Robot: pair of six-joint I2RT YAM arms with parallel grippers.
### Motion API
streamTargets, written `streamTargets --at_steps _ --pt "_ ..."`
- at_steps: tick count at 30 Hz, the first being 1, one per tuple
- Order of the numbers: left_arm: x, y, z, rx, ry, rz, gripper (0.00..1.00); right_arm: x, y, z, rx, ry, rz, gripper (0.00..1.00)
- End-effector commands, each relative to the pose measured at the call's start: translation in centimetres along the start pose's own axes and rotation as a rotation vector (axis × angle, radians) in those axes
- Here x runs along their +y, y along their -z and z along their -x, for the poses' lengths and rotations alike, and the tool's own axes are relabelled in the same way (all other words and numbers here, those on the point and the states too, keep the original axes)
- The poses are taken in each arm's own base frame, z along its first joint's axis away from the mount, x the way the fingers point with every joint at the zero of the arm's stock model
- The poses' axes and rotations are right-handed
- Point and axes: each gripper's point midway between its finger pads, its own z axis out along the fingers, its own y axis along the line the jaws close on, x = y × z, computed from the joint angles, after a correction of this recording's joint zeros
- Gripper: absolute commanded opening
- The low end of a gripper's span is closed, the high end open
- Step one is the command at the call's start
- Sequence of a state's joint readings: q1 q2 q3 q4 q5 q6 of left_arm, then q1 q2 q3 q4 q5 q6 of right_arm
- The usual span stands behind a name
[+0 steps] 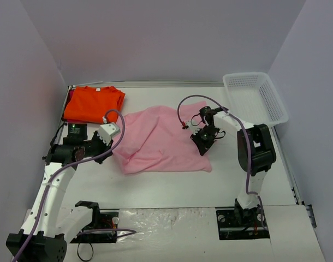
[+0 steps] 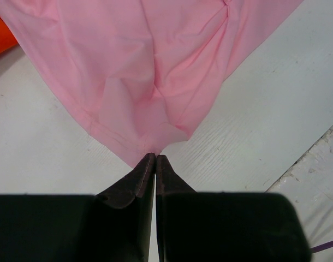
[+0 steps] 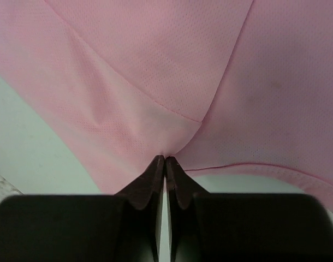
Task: Fold and stack the t-shirts
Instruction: Flatten out the tshirt
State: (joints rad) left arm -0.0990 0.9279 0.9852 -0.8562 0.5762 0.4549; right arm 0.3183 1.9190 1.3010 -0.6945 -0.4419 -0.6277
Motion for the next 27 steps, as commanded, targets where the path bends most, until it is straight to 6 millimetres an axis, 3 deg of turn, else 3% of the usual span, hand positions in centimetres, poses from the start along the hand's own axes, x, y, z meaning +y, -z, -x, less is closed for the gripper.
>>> streamTargets --at_steps 1,6,9,14,17,21,27 --pt "-0.3 0.4 0.8 -0.031 -0.008 0.001 0.03 0.6 0.7 0.7 -0.005 -0.007 0.008 0.00" --pt "0.0 0.4 0.7 -0.025 -0.002 0.013 0.02 0.7 3.1 1.3 -0.050 -0.002 -0.058 0.00" --pt "1.2 0.6 0.8 -0.018 0.002 0.080 0.02 -0.1 6.7 2.4 -0.118 -0.008 -0.171 0.00" --pt "5.8 2.0 2.6 -0.008 0.024 0.300 0.02 -2.8 17.6 4.7 -0.355 -0.052 -0.411 0.00" --pt "8.7 3.2 4.1 0.006 0.061 0.417 0.02 -3.5 22.4 4.5 -0.438 -0.072 -0.493 0.00" --pt "10.7 4.5 5.6 0.020 0.107 0.497 0.02 -3.4 24.3 3.3 -0.456 -0.080 -0.546 0.00" --pt "12.1 6.7 6.4 0.024 0.126 0.598 0.02 -3.0 25.2 0.5 -0.451 -0.102 -0.603 0.00"
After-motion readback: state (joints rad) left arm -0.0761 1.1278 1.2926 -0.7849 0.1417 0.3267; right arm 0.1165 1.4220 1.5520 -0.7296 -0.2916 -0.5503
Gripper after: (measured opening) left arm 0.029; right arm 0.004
